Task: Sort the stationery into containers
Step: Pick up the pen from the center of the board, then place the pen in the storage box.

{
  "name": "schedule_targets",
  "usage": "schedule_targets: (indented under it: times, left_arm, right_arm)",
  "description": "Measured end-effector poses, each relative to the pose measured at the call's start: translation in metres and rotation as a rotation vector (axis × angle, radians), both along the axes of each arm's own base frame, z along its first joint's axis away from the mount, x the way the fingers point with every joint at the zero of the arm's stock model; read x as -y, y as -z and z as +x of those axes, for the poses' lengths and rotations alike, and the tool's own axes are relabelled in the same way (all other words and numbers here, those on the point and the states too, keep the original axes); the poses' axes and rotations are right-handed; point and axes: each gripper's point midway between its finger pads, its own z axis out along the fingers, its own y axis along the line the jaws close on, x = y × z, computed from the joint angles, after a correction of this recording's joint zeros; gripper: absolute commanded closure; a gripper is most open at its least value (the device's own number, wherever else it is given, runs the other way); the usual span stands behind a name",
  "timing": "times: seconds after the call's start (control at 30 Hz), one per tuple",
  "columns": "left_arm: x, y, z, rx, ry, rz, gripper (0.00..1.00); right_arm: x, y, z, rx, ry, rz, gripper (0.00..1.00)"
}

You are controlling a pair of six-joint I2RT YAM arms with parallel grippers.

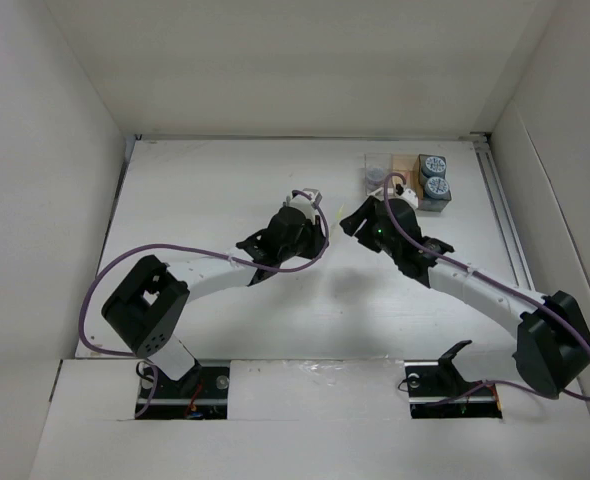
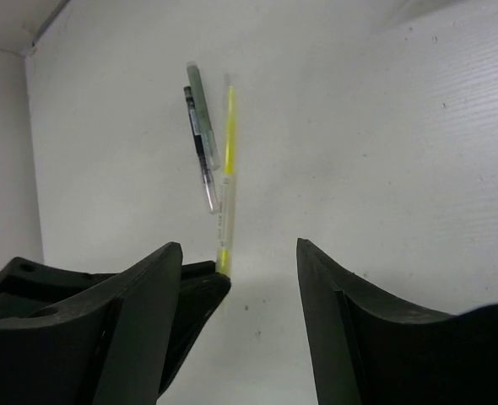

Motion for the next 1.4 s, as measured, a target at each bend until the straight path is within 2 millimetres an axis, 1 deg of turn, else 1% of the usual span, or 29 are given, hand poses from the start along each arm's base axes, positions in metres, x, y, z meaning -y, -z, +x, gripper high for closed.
schedule_targets:
  times: [0.1, 0.17, 0.2, 0.3, 0.33, 0.4, 0.43, 0.47, 0.57, 0.6, 0.83, 0.9, 0.97, 1.0, 1.03, 1.07, 1.13, 1.2, 1.27, 1.33, 1.4]
  left_arm:
    - [0.004, -0.009, -0.004, 0.000, 0.017, -0.053, 0.98]
    - [0.007, -0.012, -0.007, -0.006, 0.030, -0.075, 0.98]
    - [0.008, -0.013, -0.009, -0.009, 0.037, -0.083, 0.98]
    - [0.012, -0.015, -0.013, -0.018, 0.060, -0.104, 0.98]
    - [0.013, -0.016, -0.014, -0.017, 0.068, -0.112, 0.98]
    - [0.014, -0.017, -0.017, -0.019, 0.078, -0.126, 0.98]
    - [0.014, -0.017, -0.018, -0.022, 0.081, -0.129, 0.98]
    - [0.014, -0.016, -0.020, -0.025, 0.085, -0.131, 0.98]
    - [0.013, -0.013, -0.022, -0.034, 0.091, -0.134, 0.98]
    - [0.013, -0.012, -0.023, -0.035, 0.092, -0.134, 0.94]
    - [0.014, -0.013, -0.023, -0.028, 0.096, -0.148, 0.94]
    - [0.014, -0.013, -0.023, -0.026, 0.099, -0.152, 0.90]
    - [0.014, -0.014, -0.023, -0.022, 0.102, -0.157, 0.78]
    - [0.014, -0.015, -0.025, -0.024, 0.109, -0.163, 0.63]
    - [0.015, -0.017, -0.026, -0.022, 0.115, -0.168, 0.57]
    - [0.016, -0.019, -0.026, -0.019, 0.121, -0.174, 0.51]
    - [0.017, -0.024, -0.028, -0.015, 0.131, -0.186, 0.47]
    - [0.017, -0.029, -0.029, -0.006, 0.135, -0.195, 0.47]
    - [0.015, -0.037, -0.028, 0.008, 0.133, -0.205, 0.47]
    - [0.011, -0.046, -0.025, 0.028, 0.121, -0.219, 0.48]
    - [0.000, -0.054, -0.021, 0.049, 0.090, -0.226, 0.48]
  right_arm:
    - [-0.001, 0.008, -0.004, -0.022, -0.010, -0.005, 0.37]
    - [-0.004, 0.010, -0.005, -0.024, -0.025, -0.006, 0.42]
    - [-0.005, 0.012, -0.006, -0.026, -0.033, -0.012, 0.46]
    - [-0.011, 0.019, -0.006, -0.041, -0.059, -0.028, 0.53]
    - [-0.012, 0.022, -0.006, -0.047, -0.062, -0.033, 0.58]
    - [-0.014, 0.028, -0.004, -0.062, -0.068, -0.044, 0.63]
    - [-0.015, 0.031, -0.004, -0.069, -0.071, -0.045, 0.71]
    - [-0.016, 0.032, -0.003, -0.073, -0.074, -0.045, 0.77]
    - [-0.019, 0.033, -0.002, -0.075, -0.075, -0.033, 0.90]
    - [-0.021, 0.031, -0.002, -0.071, -0.078, -0.026, 0.90]
    - [-0.023, 0.028, -0.001, -0.063, -0.081, -0.022, 0.91]
    - [-0.023, 0.028, -0.001, -0.063, -0.081, -0.022, 0.95]
    - [-0.023, 0.028, -0.001, -0.062, -0.081, -0.021, 0.95]
    - [-0.022, 0.027, -0.001, -0.060, -0.078, -0.023, 0.95]
    - [-0.021, 0.027, 0.000, -0.059, -0.073, -0.024, 0.96]
    - [-0.020, 0.027, 0.001, -0.057, -0.069, -0.026, 0.96]
    - [-0.015, 0.026, 0.003, -0.054, -0.053, -0.032, 0.96]
    - [-0.007, 0.021, 0.008, -0.044, -0.030, -0.038, 0.96]
    - [0.005, 0.016, 0.014, -0.037, 0.002, -0.052, 0.96]
    - [0.023, 0.006, 0.027, -0.020, 0.053, -0.066, 0.96]
    - [0.045, -0.004, 0.040, -0.001, 0.114, -0.080, 0.96]
